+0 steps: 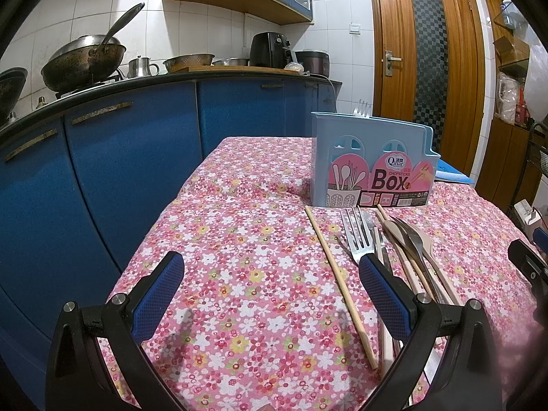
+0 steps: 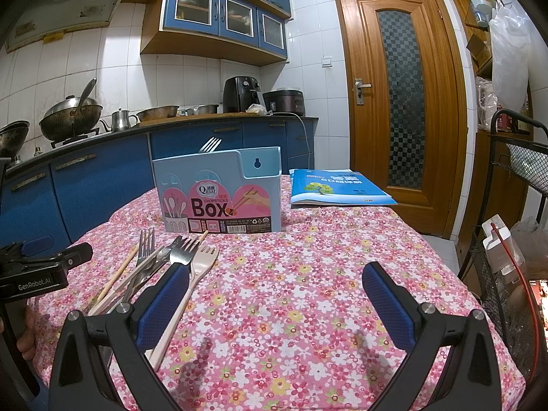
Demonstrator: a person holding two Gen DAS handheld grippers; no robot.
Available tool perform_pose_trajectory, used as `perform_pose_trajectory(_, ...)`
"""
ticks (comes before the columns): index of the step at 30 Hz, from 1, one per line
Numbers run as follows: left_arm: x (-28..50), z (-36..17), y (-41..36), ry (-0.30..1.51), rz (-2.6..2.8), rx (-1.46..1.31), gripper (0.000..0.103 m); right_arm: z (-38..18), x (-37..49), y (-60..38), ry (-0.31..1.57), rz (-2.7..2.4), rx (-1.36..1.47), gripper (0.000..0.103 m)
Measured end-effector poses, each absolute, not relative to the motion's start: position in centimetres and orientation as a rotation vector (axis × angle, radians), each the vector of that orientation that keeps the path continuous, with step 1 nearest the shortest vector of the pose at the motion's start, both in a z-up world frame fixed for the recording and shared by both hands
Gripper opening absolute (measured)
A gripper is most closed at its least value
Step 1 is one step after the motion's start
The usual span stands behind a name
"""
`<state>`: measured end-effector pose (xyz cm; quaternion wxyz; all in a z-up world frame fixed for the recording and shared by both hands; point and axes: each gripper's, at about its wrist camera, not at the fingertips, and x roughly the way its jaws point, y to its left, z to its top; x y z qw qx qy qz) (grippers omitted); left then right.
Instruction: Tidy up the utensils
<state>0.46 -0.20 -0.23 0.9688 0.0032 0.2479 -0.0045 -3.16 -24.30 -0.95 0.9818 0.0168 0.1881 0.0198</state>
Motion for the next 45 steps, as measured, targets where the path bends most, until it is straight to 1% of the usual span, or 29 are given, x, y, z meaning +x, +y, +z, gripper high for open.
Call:
perform_pose_trajectory(35, 0.4, -0.2, -0.2, 0.504, -0.01, 0.006, 0.102, -0.9, -3.3, -24.4, 0.377, 0.041, 0.038, 0.103)
perform_pose_trajectory(42, 0.9, -0.4, -0.8, 0.542, -0.017, 0.024, 0.102, -0.2, -2.8, -24.3, 0.443, 0.047, 0.038, 0.103)
perform_pose_trajectory(45, 1.2, -0.3, -1.0, 0.565, -0.029, 0.026, 0.102, -1.0, -2.0, -24.4, 0.474, 0.055, 0.038, 0.103)
